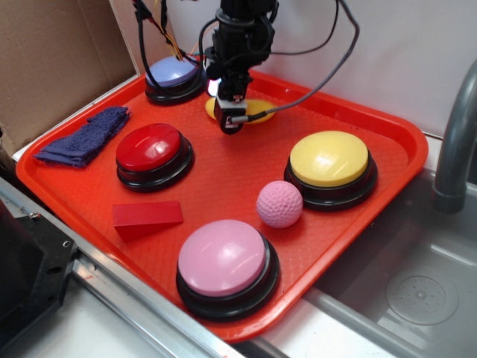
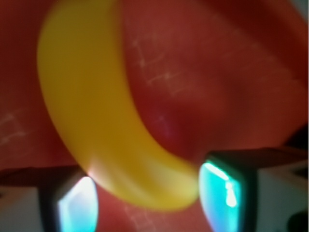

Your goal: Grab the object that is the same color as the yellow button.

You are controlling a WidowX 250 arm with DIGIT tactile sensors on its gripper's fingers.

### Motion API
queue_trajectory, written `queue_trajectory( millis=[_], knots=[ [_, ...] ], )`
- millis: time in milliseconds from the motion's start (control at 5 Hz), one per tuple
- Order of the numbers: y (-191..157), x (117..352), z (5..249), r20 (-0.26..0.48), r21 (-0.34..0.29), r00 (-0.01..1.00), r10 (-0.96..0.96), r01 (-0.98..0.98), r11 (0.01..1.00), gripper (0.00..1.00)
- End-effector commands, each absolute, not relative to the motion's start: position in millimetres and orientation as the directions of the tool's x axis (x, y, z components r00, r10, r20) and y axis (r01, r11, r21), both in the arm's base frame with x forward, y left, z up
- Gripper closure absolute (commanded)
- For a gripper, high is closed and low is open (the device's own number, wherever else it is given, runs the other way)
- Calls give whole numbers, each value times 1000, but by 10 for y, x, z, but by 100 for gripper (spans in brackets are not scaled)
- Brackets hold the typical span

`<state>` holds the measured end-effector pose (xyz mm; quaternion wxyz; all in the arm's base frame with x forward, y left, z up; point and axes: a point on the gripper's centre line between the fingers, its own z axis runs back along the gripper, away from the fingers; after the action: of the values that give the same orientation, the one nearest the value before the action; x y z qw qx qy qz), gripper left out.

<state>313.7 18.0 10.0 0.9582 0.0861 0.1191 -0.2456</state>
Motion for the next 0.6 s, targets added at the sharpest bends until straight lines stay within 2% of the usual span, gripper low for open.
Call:
queue_trajectory(
  millis=[0,200,400],
  knots=[
    [67,3160,-18,-286,130,842,-458,507,852,100],
    [97,3146,-7,-287,122,853,-435,483,867,100],
    [101,3092,495,-212,114,909,-358,387,915,100]
  ],
)
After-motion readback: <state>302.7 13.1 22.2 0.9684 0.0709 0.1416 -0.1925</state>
